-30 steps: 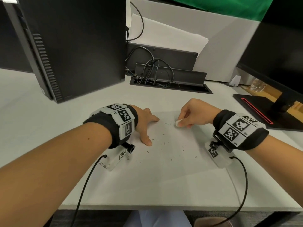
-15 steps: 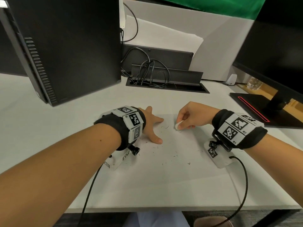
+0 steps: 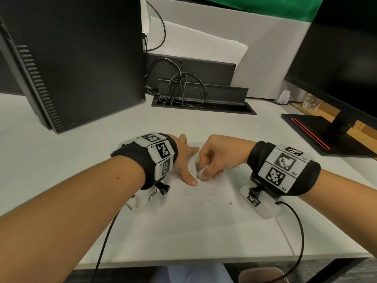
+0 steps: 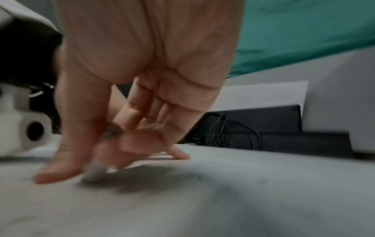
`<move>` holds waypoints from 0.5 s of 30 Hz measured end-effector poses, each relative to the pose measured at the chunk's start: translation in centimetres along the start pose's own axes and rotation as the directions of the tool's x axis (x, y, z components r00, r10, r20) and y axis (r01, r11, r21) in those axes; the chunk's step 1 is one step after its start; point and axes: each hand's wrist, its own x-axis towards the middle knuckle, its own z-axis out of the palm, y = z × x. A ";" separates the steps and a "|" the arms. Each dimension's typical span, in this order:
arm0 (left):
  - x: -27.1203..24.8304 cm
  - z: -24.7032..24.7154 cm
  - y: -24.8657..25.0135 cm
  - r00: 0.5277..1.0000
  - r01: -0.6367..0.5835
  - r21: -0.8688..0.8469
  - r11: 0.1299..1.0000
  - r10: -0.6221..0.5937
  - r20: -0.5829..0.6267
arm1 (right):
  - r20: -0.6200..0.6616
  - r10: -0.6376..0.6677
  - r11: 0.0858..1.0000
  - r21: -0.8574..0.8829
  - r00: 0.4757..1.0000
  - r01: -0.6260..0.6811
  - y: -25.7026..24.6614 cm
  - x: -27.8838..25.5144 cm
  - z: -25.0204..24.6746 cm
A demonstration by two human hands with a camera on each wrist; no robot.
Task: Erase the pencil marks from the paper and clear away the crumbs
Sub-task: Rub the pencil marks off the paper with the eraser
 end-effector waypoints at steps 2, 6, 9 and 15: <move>0.0 0.0 0.1 1.000 -0.008 -0.011 1.000 0.008 0.002 | -0.070 0.041 0.999 -0.034 0.997 -0.043 0.8 -0.3 -0.5; -0.1 -0.2 0.1 0.998 -0.055 -0.054 0.997 0.054 -0.014 | -0.225 0.125 0.989 -0.050 0.966 -0.139 2.6 -0.6 -2.5; 0.1 -0.7 0.3 0.999 -0.049 -0.051 0.998 0.047 -0.025 | -0.208 0.175 0.980 -0.062 0.962 -0.191 3.5 -0.8 -3.0; 0.6 -0.4 2.3 0.997 -0.014 -0.009 1.000 0.013 -0.081 | -0.103 0.235 0.972 0.029 0.967 -0.233 4.9 -0.5 -2.4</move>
